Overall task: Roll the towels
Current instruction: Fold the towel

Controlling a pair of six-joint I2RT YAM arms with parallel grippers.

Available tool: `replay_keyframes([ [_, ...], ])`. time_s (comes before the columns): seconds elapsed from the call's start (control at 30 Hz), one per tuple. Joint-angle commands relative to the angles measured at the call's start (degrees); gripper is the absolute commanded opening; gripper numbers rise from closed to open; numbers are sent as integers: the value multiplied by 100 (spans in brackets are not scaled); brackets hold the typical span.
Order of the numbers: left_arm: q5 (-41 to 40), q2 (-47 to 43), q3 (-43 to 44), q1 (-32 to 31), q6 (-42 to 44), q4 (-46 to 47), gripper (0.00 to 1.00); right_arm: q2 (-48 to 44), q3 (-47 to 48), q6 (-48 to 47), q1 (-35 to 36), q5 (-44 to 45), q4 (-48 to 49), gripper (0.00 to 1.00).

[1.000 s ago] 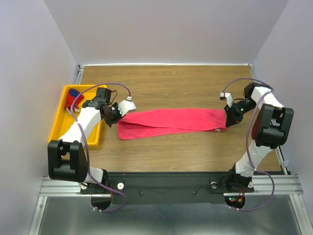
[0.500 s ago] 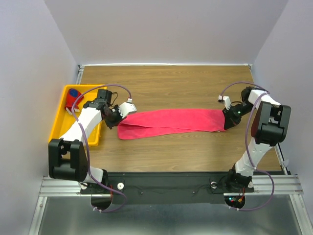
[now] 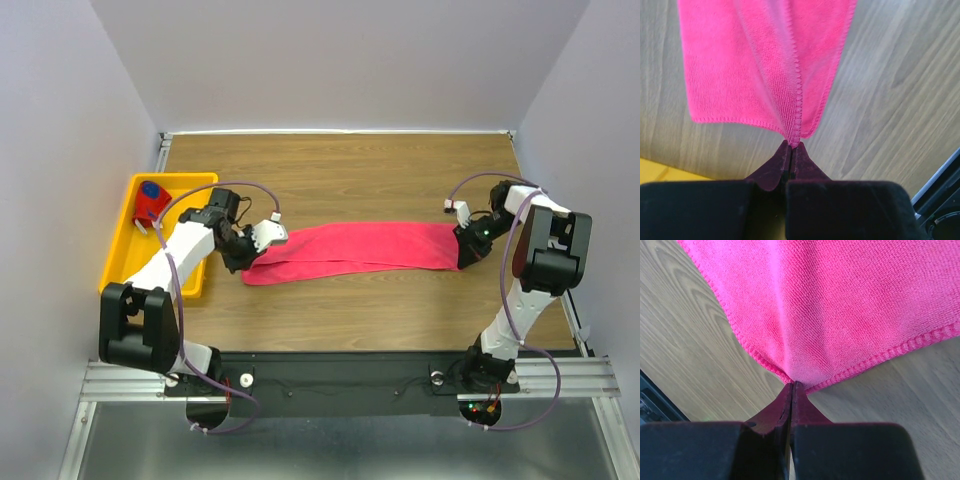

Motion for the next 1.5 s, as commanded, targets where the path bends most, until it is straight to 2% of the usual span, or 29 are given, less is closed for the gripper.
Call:
replay_keyframes([
  [0.0,-94,-201,-372,-242,-20,48,0,-26,80,61,48,65,97,1],
  [0.3,-533,37,-690,-286,-302,805,0,-70,54,26,48,196,97,1],
  [0.47,-981,-191,-699,-286,-100,936,0,-70,45,0,40,240,114,1],
  [0.67,-1044,-499,-497,-286,-100,1077,0,-88,36,-18,40,249,114,0],
  [0.93,-956,-385,-1296,-567,6,1375,0,-114,106,-18,40,302,202,1],
  [1.07,-947,-262,-1393,-611,23,1560,14,-149,115,-35,40,311,237,0],
  [1.13,-973,-183,-1411,-620,137,1578,18,-167,115,-35,40,337,229,1],
  [1.23,-904,-209,-1393,-629,269,1491,38,-246,45,-88,48,337,220,7],
  [1.27,-868,-244,-1376,-629,295,1455,38,-281,10,-106,48,337,229,9],
  [1.33,-746,-367,-1341,-629,400,1350,45,-368,-25,-185,48,320,229,14],
  [1.47,-588,-499,-1244,-629,655,982,50,-404,-34,-202,48,320,211,15],
])
